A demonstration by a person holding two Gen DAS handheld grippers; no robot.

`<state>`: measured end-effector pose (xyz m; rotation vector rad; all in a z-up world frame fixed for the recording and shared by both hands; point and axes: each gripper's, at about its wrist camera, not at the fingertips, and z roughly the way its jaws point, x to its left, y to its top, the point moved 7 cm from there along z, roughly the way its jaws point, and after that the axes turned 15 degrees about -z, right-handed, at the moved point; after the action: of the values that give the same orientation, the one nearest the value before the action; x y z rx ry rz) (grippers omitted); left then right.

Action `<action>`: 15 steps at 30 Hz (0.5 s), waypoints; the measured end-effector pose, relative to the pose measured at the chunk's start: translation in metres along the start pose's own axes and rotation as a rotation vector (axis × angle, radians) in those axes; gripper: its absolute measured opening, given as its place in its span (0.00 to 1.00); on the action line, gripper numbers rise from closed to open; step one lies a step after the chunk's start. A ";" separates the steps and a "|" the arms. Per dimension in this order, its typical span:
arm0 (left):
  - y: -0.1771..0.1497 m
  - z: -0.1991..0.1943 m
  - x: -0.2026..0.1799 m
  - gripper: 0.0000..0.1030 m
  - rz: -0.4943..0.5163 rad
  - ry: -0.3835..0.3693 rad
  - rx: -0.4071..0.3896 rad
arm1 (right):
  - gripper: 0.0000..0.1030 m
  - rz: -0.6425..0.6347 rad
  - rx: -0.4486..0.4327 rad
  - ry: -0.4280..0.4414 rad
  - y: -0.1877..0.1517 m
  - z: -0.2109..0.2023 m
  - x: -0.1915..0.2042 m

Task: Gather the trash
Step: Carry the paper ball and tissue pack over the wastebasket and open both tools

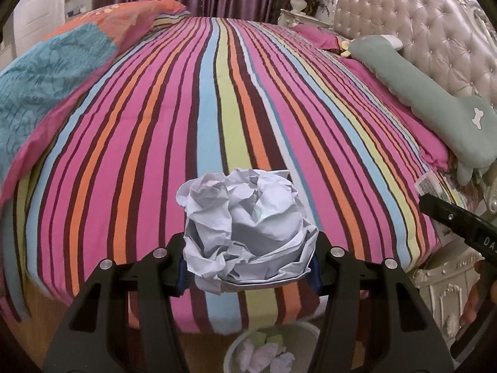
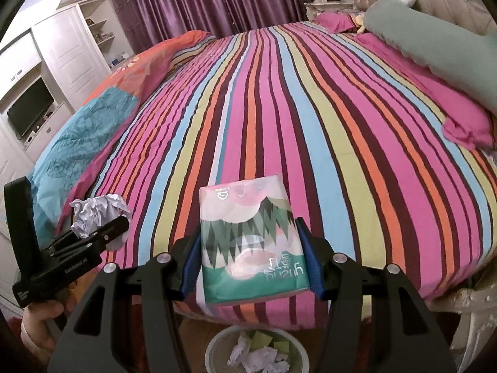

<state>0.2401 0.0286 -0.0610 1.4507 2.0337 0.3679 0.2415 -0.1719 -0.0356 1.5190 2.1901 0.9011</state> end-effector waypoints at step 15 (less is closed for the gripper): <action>-0.109 -0.017 0.023 0.53 0.022 0.021 0.081 | 0.51 0.037 0.084 0.052 -0.092 -0.006 0.036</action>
<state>0.1417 0.0120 -0.1142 1.5249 2.0720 0.3143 0.1586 -0.1621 -0.0885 1.5970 2.2696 0.8792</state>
